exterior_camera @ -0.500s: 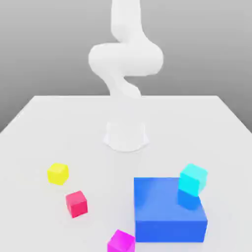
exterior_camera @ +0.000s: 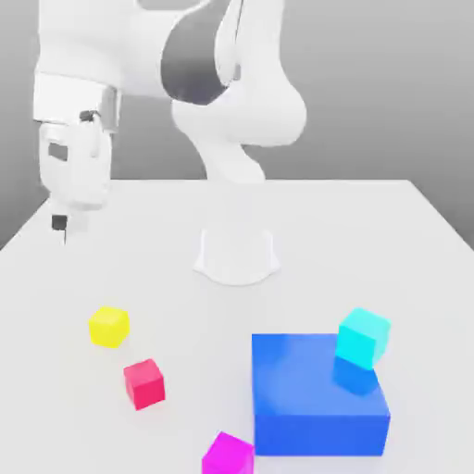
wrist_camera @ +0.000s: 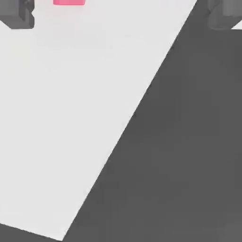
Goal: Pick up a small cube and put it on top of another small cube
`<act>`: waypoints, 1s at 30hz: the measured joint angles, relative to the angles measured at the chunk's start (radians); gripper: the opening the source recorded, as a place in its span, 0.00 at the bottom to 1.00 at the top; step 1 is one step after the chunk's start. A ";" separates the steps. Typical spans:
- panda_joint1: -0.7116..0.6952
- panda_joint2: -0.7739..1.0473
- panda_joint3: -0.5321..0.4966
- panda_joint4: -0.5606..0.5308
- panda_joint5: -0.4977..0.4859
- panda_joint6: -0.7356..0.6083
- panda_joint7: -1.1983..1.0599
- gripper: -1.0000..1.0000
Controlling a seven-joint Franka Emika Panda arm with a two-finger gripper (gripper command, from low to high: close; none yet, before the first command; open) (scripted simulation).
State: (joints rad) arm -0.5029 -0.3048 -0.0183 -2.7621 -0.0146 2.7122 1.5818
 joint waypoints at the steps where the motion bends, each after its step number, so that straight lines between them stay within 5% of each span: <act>1: -0.027 0.028 -0.003 -0.026 -0.001 0.024 0.044 0.50; 8: -0.181 0.227 -0.046 -0.198 -0.005 0.190 0.336 0.50; 16: -0.241 0.511 0.011 -0.166 0.052 0.423 0.324 0.50; 17: -0.248 0.539 0.017 -0.161 0.053 0.445 0.323 0.00; 24: -0.251 0.542 0.020 -0.161 0.051 0.450 0.325 0.00; 30: -0.236 0.349 -0.004 -0.196 0.019 0.292 0.349 0.00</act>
State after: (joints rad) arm -0.7392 0.0444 -0.0224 -2.9578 0.0040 3.0041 1.9308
